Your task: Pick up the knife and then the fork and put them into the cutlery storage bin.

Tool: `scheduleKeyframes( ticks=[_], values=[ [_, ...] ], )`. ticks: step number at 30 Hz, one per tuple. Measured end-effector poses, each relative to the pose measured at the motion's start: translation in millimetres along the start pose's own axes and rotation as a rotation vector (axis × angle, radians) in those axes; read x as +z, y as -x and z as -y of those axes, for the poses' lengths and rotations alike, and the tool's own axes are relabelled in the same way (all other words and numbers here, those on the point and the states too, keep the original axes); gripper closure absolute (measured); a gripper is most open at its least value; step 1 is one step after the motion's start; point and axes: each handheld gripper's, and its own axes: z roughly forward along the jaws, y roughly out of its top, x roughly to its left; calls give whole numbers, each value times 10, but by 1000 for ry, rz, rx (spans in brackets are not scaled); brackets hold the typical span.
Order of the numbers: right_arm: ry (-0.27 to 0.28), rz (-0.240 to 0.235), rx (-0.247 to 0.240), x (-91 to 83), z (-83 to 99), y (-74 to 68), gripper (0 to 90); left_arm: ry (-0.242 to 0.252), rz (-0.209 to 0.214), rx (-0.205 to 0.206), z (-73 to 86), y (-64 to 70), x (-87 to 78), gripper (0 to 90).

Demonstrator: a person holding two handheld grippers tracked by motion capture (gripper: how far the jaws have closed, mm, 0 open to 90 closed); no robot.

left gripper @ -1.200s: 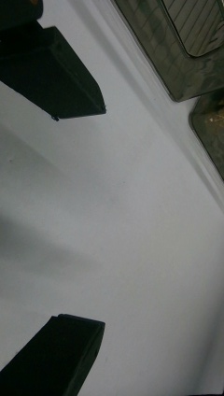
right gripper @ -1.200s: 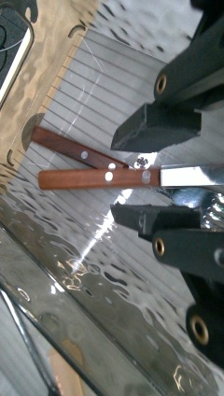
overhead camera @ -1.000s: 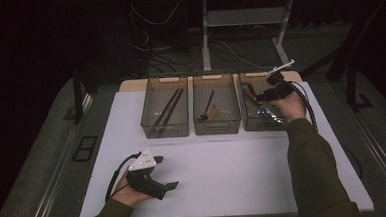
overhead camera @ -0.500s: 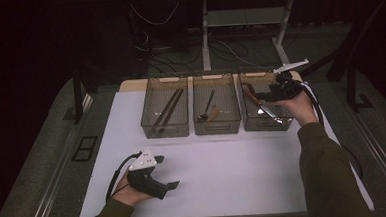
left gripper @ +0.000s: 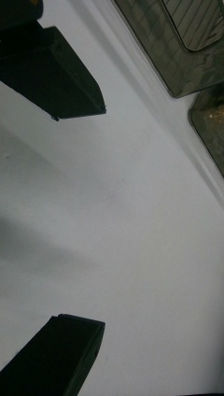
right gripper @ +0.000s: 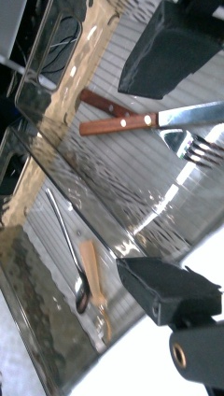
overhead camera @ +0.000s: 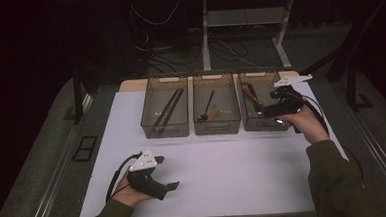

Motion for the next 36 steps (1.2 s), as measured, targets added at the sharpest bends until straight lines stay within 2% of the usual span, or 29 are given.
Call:
scheduleKeyframes(
  ticks=[3, 5, 12, 15, 18, 23, 31, 36],
  values=[
    [18, 28, -29, -50, 57, -93, 123, -2, -3, 2, 2, 4, 0, 0],
    [28, 24, -42, -80, 108, -164, 123, 0, -6, 2, 0, 8, -3, 0],
    [70, -33, -49, -185, 377, -389, 123, -4, -2, 0, 5, 10, 4, 0],
    [65, -61, -50, -222, 504, -458, 123, -8, 0, 2, 7, 12, 10, 0],
    [62, -67, -52, -236, 647, -522, 123, -6, -2, 1, 6, 14, 9, 0],
    [54, -63, -72, -281, 841, -588, 123, -2, -2, -4, 8, 10, 7, 0],
    [76, -80, -60, -434, 1095, -674, 123, 4, -3, -5, 4, 8, 1, 0],
    [50, -82, -67, -468, 1253, -718, 123, 2, -4, -3, 3, 10, 1, 0]
  ],
)
